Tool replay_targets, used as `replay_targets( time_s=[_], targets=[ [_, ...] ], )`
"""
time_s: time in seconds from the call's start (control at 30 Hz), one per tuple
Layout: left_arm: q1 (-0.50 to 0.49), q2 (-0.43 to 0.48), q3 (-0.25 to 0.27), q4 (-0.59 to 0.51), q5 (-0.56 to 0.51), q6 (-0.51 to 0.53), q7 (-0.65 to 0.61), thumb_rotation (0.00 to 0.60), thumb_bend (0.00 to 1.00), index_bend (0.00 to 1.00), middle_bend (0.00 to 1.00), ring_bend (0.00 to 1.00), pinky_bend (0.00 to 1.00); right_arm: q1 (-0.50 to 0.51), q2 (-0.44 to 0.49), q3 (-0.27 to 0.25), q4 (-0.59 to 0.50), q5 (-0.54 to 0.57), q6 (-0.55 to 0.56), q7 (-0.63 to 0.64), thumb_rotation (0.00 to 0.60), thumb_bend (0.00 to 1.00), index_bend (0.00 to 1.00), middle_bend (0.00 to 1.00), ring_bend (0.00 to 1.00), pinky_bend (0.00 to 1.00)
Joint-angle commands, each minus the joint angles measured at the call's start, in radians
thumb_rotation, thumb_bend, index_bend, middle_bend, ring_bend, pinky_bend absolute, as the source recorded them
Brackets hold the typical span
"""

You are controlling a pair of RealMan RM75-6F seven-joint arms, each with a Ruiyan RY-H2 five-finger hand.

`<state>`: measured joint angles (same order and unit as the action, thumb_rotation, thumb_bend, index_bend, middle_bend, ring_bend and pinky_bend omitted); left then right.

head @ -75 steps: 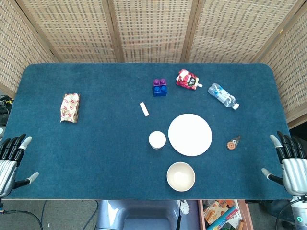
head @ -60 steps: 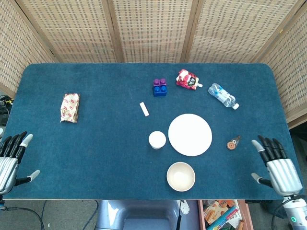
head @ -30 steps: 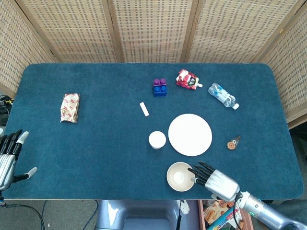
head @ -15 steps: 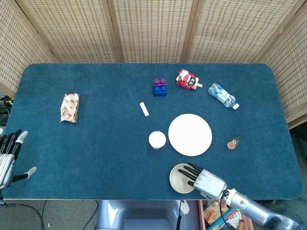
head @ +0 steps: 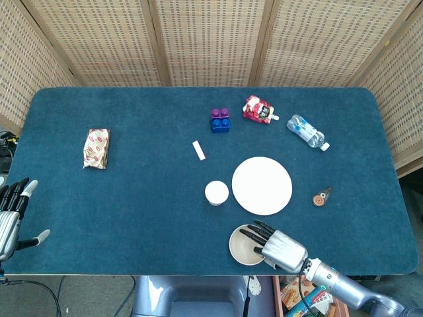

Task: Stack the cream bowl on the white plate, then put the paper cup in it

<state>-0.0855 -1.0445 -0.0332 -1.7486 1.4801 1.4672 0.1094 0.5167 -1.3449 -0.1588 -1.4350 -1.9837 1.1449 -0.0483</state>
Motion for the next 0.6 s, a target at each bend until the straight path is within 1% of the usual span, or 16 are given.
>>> replay_targets(
  time_s=[0.03, 0.2, 0.33, 0.43, 0.6],
  targets=[
    [-0.001, 0.0, -0.001, 0.001, -0.002, -0.002, 0.001, 0.6, 0.0, 0.0, 0.0, 0.0, 0.0, 0.005, 0.014, 0.006, -0.015, 0.008, 0.012, 0.008, 0.6, 0.5, 0.58, 0.0, 0.0, 0.0],
    [-0.007, 0.0, -0.005, 0.003, -0.016, -0.014, 0.001, 0.6, 0.0, 0.0, 0.0, 0.0, 0.0, 0.015, 0.066, 0.032, -0.061, 0.028, 0.051, 0.02, 0.6, 0.5, 0.59, 0.0, 0.0, 0.0],
    [-0.014, 0.0, -0.011, 0.003, -0.03, -0.026, 0.002, 0.6, 0.0, 0.0, 0.0, 0.0, 0.0, 0.028, 0.118, 0.062, -0.095, 0.052, 0.074, 0.033, 0.6, 0.51, 0.6, 0.0, 0.0, 0.0],
    [-0.019, -0.001, -0.015, 0.005, -0.042, -0.036, 0.005, 0.6, 0.0, 0.0, 0.0, 0.0, 0.0, 0.034, 0.165, 0.089, -0.116, 0.074, 0.102, 0.057, 0.6, 0.52, 0.61, 0.0, 0.0, 0.0],
    [-0.026, -0.004, -0.02, 0.001, -0.058, -0.048, 0.016, 0.6, 0.0, 0.0, 0.0, 0.0, 0.0, 0.037, 0.226, 0.112, -0.131, 0.096, 0.141, 0.116, 0.6, 0.52, 0.61, 0.0, 0.0, 0.0]
  ],
)
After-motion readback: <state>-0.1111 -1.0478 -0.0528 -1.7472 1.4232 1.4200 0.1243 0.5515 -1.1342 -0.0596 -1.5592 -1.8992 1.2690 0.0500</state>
